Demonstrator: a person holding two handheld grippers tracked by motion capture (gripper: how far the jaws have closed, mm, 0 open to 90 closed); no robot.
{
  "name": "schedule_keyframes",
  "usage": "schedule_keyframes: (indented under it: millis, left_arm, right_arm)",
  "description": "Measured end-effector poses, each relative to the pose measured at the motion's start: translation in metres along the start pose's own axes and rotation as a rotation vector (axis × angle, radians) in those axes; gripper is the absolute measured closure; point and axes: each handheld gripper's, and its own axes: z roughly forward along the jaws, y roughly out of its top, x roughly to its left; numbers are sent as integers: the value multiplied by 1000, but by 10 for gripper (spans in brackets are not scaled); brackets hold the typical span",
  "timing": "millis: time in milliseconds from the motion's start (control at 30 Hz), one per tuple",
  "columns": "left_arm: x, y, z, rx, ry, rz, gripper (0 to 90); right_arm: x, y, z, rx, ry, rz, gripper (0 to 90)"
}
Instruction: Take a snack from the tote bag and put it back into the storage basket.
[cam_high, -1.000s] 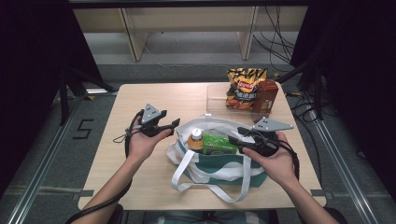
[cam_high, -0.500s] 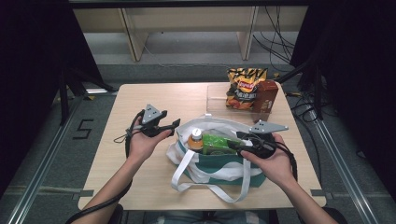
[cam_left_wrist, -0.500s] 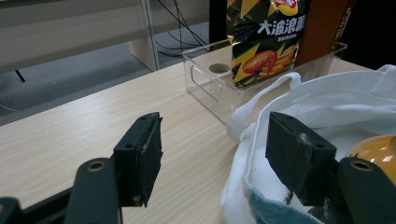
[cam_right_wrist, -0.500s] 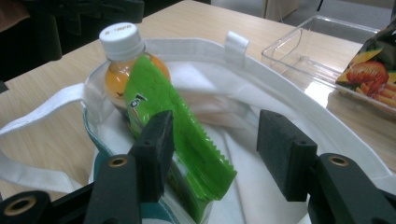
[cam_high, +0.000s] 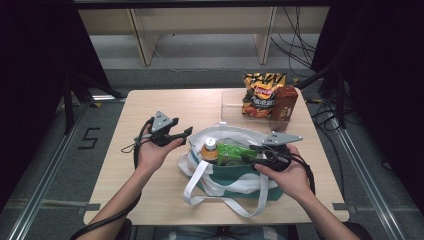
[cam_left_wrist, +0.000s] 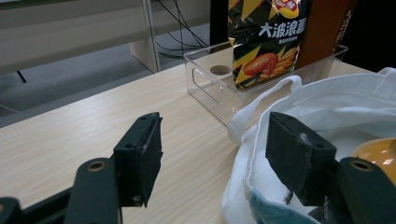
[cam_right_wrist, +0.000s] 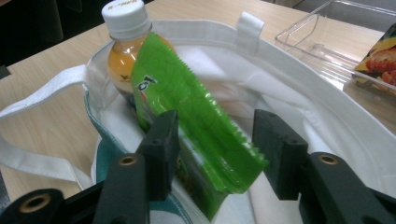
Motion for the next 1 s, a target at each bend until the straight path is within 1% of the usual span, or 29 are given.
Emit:
schedule_keyframes:
  millis: [33, 67, 100, 133, 200, 233, 400, 433, 500, 533, 667, 700, 733, 800, 933, 967, 1000]
  left_arm:
    - [0, 0, 0, 0, 0, 1, 357]
    - [0, 0, 0, 1, 0, 1, 357]
    - [0, 0, 0, -2, -4, 0, 357]
    - [0, 0, 0, -1, -2, 0, 357]
    - [0, 0, 0, -1, -2, -1, 357]
    - [0, 0, 0, -1, -4, -1, 357]
    - [0, 0, 1, 3, -3, 3, 357]
    - [0, 0, 1, 3, -3, 4, 357]
    - [0, 0, 0, -1, -4, 0, 357]
    - [0, 1, 0, -1, 0, -1, 357]
    - [1, 1, -1, -2, 0, -1, 357]
    - [1, 1, -1, -2, 1, -2, 357]
    - [1, 1, -1, -2, 1, -3, 357]
    - [1, 0, 0, -2, 0, -4, 357]
    - [0, 0, 0, 2, 0, -5, 357]
    - [0, 0, 0, 2, 0, -5, 357]
    - [0, 0, 0, 2, 0, -5, 357]
  right_arm:
    - [1, 0, 0, 22, 10, 1, 539]
    - [2, -1, 1, 22, 10, 5, 555]
    - [1, -1, 2, 21, 9, -14, 574]
    - [3, -1, 2, 38, 23, 0, 585]
    - [2, -1, 3, 39, 17, -26, 598]
    - [2, -1, 3, 49, 20, -34, 601]
    - [2, -1, 3, 52, 22, -34, 606]
    - [2, -1, 3, 45, 20, -43, 602]
    - [3, -1, 2, 50, 20, -34, 595]
    - [2, -1, 2, 49, 20, -37, 597]
    - [2, -1, 2, 53, 21, -47, 621]
    - [4, -1, 2, 59, 23, -31, 625]
    - [3, -1, 2, 57, 20, -50, 626]
    - [3, -1, 1, 61, 20, -64, 627]
    - [3, -2, 1, 56, 20, -80, 651]
    - [3, -2, 1, 56, 18, -82, 669]
    - [5, -2, 1, 64, 19, -73, 691]
